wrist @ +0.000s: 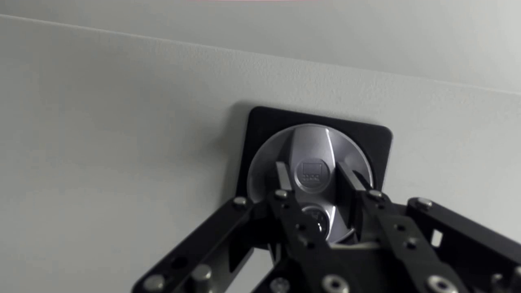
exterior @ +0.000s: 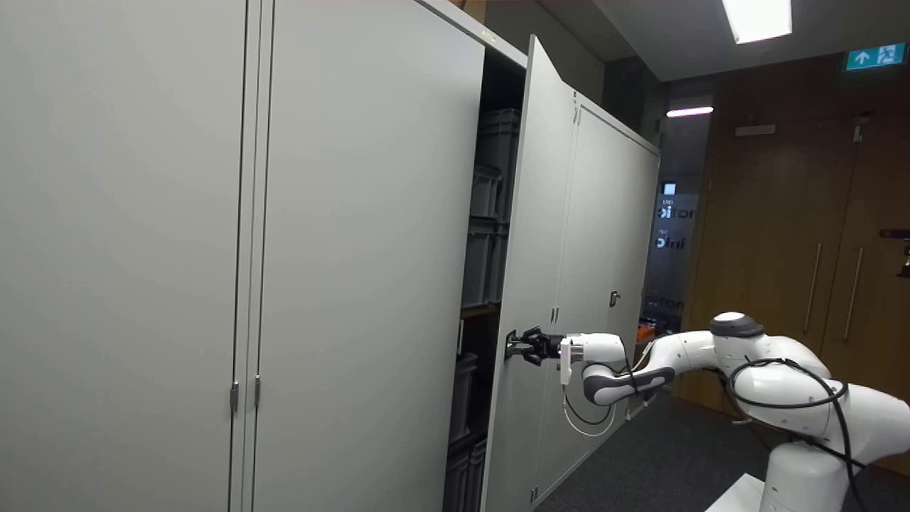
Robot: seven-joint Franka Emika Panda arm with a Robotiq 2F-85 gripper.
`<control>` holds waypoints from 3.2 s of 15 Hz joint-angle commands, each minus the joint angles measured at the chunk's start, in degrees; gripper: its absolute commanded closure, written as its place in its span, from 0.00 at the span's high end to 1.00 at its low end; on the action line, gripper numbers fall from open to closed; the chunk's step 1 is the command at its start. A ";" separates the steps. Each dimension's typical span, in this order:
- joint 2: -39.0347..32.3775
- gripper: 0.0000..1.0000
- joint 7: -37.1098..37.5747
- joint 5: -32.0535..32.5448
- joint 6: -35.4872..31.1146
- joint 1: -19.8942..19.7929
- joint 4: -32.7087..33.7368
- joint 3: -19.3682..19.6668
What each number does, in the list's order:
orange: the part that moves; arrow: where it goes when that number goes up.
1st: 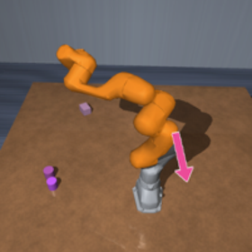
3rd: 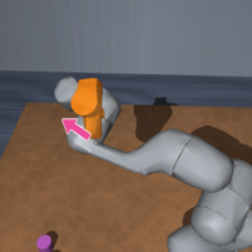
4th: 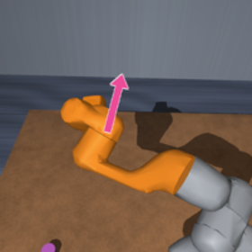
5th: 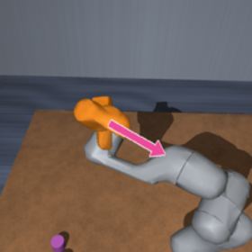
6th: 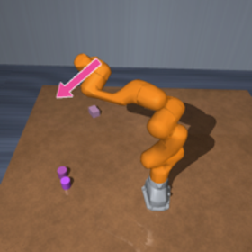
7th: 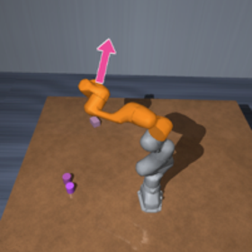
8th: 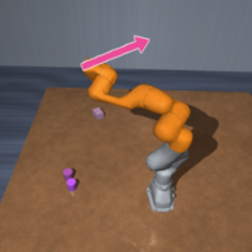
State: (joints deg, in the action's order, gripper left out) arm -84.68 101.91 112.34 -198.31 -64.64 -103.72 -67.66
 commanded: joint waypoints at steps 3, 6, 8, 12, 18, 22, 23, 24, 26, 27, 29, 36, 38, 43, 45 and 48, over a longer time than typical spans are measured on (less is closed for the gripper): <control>0.02 0.08 0.83 0.30 0.01 0.16 -0.64 -0.36; -0.02 0.08 1.44 0.18 0.03 0.01 -1.66 -1.06; -0.02 0.08 1.73 0.07 0.04 -0.10 -2.34 -1.60; -0.02 0.08 1.89 -0.17 0.09 -0.14 -3.01 -2.24; -0.03 0.08 2.08 -0.61 0.25 -0.21 -3.80 -2.99; -0.03 0.08 2.18 -0.92 0.29 -0.15 -4.05 -3.27; -0.03 0.08 2.25 -1.10 0.30 -0.19 -4.25 -3.46; -0.03 0.08 2.41 -1.30 0.34 -0.36 -4.84 -3.89; -0.03 0.08 2.53 -1.48 0.18 -0.38 -5.04 -4.02; -0.03 0.08 2.59 -1.38 -0.43 -0.05 -4.53 -3.58; -0.04 0.08 2.55 -1.36 -0.43 -0.05 -4.49 -3.57; -0.04 0.08 3.75 -1.13 -0.43 -0.17 -5.31 -3.87; -0.04 0.08 4.26 -1.02 -0.43 -0.28 -5.43 -3.96; -0.04 0.08 5.14 -0.84 -0.44 -0.58 -5.65 -4.06; -0.04 0.08 5.26 -0.81 -0.44 -0.60 -5.68 -4.07; -0.04 0.08 5.22 -0.80 -0.44 -0.58 -5.71 -4.10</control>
State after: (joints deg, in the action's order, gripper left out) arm -84.72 104.65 111.98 -197.74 -64.44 -104.25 -68.06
